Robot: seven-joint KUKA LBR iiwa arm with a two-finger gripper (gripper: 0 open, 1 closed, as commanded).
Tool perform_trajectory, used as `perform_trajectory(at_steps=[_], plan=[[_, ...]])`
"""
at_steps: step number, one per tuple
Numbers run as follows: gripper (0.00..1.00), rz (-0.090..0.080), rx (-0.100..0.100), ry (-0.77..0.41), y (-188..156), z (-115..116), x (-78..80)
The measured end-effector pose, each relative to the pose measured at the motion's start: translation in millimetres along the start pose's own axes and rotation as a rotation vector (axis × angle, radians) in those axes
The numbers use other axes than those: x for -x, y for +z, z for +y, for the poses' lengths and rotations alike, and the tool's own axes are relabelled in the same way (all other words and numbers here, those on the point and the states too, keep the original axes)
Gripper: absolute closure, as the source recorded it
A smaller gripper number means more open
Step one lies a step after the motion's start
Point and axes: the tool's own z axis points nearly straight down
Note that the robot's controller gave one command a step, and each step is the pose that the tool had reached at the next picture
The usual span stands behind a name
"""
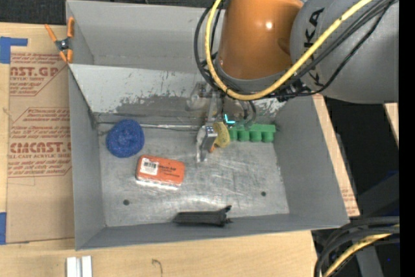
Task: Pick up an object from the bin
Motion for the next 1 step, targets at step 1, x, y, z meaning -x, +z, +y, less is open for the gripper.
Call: perform_trajectory(at_steps=[1], plan=[[0.0,-0.008,0.001,0.002,-4.3,-0.5,1.5]])
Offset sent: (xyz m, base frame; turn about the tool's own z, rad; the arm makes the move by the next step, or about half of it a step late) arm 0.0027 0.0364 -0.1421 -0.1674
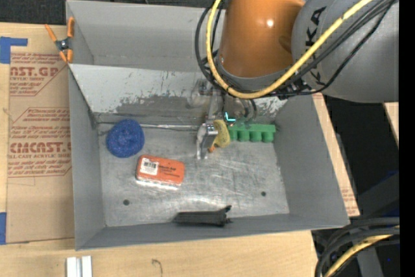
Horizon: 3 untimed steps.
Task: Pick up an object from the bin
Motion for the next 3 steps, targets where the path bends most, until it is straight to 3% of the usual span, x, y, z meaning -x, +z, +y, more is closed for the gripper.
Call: perform_trajectory(at_steps=[1,2,3], plan=[[0.0,-0.008,0.0,-0.05,40,10,2.2],[0.0,0.006,-0.001,-0.018,69,8,8.4],[0.0,-0.003,-0.001,-0.138,83,18,-20.2]])
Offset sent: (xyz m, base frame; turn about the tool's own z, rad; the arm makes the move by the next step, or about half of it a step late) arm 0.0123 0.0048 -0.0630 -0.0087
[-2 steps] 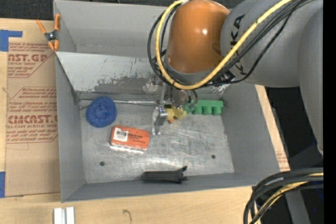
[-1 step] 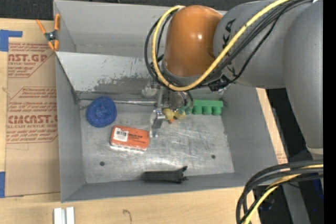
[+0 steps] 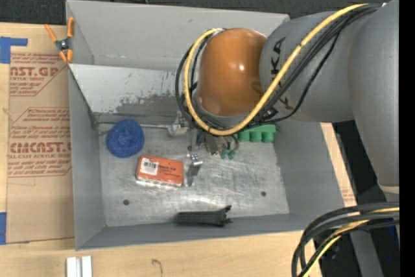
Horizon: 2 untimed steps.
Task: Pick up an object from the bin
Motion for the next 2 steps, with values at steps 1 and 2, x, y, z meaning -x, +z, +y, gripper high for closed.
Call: perform_trajectory(at_steps=[1,2], plan=[[0.0,-0.005,0.0,-0.236,48,38,14.0],[1.0,0.001,0.004,-0.329,88,46,-3.2]])
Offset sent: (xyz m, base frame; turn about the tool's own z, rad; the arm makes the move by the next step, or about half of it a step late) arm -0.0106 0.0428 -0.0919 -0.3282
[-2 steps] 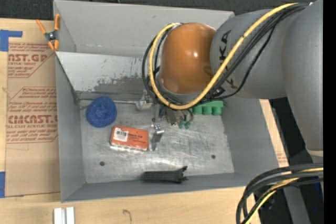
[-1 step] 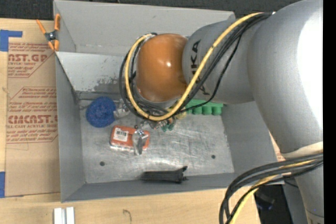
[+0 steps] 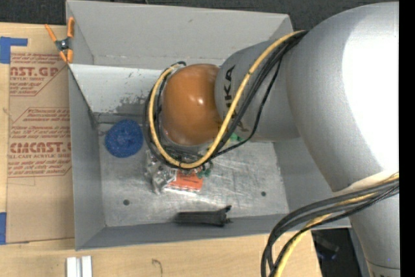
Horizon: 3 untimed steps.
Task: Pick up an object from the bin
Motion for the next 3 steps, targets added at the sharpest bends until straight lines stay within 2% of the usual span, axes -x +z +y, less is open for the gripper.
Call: perform_trajectory(at_steps=[1,2,3], plan=[[1.0,0.0,0.0,0.0,0,0,0.0],[0.0,0.005,-0.001,0.251,-92,-25,-33.1],[0.0,-0.002,-0.004,0.308,-117,-31,-38.4]])
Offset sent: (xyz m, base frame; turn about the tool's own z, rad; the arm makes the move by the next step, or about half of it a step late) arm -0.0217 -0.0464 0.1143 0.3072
